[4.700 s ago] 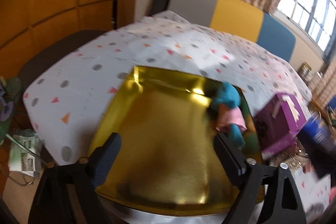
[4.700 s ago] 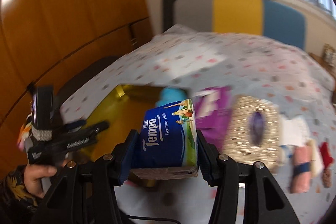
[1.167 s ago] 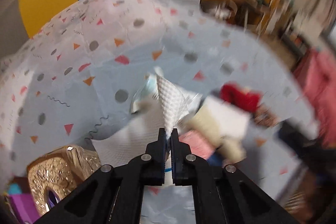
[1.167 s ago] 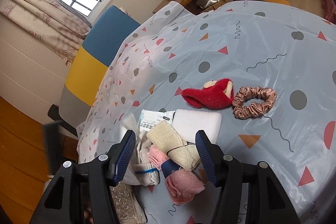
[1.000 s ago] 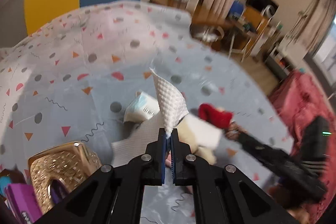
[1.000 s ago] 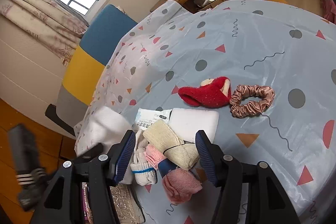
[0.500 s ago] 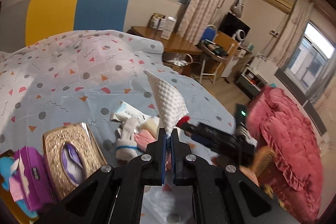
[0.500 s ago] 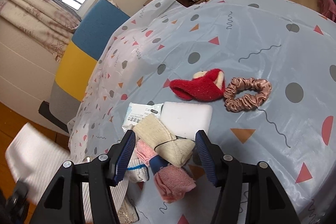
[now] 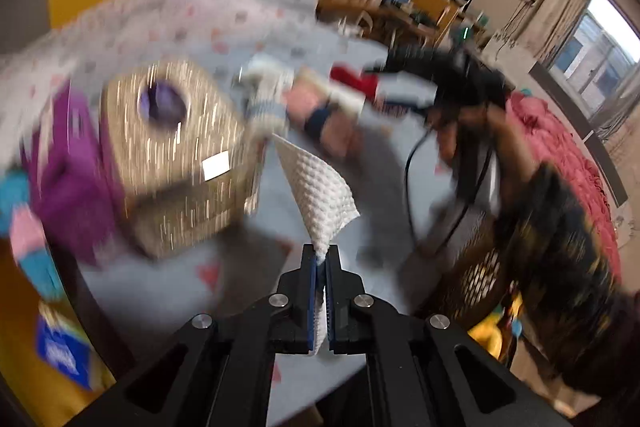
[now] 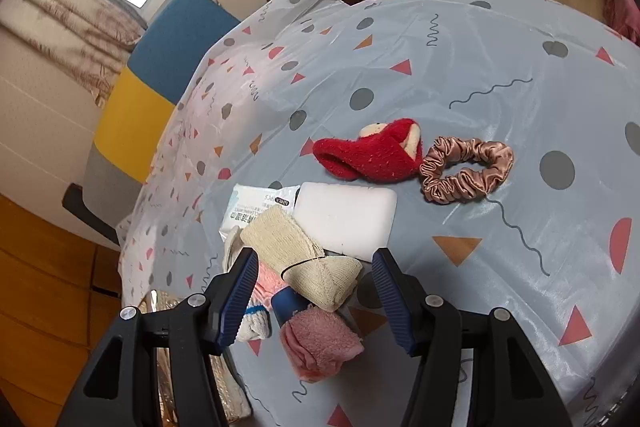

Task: Organize soft objects
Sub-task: 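Lift the white cloth with the left gripper and lay it beside the tissue box, then grasp the rolled beige sock with the right gripper while the left gripper lifts the white cloth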

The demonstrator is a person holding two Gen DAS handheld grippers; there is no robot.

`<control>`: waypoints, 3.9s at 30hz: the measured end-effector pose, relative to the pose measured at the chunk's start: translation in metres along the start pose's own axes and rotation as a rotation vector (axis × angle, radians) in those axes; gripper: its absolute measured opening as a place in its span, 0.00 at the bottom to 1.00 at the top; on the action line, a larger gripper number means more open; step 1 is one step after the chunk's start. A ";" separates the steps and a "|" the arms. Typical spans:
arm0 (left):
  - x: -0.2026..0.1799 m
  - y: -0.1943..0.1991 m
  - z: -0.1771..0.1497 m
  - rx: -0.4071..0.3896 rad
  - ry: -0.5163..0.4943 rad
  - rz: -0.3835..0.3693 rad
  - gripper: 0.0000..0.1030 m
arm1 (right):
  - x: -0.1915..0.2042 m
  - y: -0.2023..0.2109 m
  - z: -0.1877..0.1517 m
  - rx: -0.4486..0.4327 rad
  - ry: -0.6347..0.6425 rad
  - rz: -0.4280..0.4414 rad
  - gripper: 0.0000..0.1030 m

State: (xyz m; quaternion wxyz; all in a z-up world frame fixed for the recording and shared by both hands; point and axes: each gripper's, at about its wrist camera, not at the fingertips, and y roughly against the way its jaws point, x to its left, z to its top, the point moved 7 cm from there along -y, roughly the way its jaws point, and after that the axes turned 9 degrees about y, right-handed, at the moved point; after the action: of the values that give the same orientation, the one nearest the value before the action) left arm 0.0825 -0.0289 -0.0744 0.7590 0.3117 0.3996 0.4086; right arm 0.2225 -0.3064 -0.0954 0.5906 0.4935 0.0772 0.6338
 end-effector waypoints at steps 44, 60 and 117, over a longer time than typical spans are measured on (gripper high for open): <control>0.045 -0.064 -0.048 0.027 0.010 0.034 0.09 | -0.001 -0.006 -0.002 0.021 0.033 -0.057 0.58; 0.055 -0.059 -0.049 -0.001 0.081 -0.046 0.10 | 0.046 -0.082 -0.014 0.253 0.475 -0.239 0.36; 0.031 0.103 0.119 -0.460 0.153 -0.084 0.07 | 0.068 -0.076 -0.100 0.410 0.600 -0.162 0.18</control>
State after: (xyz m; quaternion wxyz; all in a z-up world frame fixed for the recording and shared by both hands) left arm 0.1580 0.0293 0.0546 0.7938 0.0820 0.3651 0.4795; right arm 0.2150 -0.1795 -0.1609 0.4787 0.3861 0.4113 0.6727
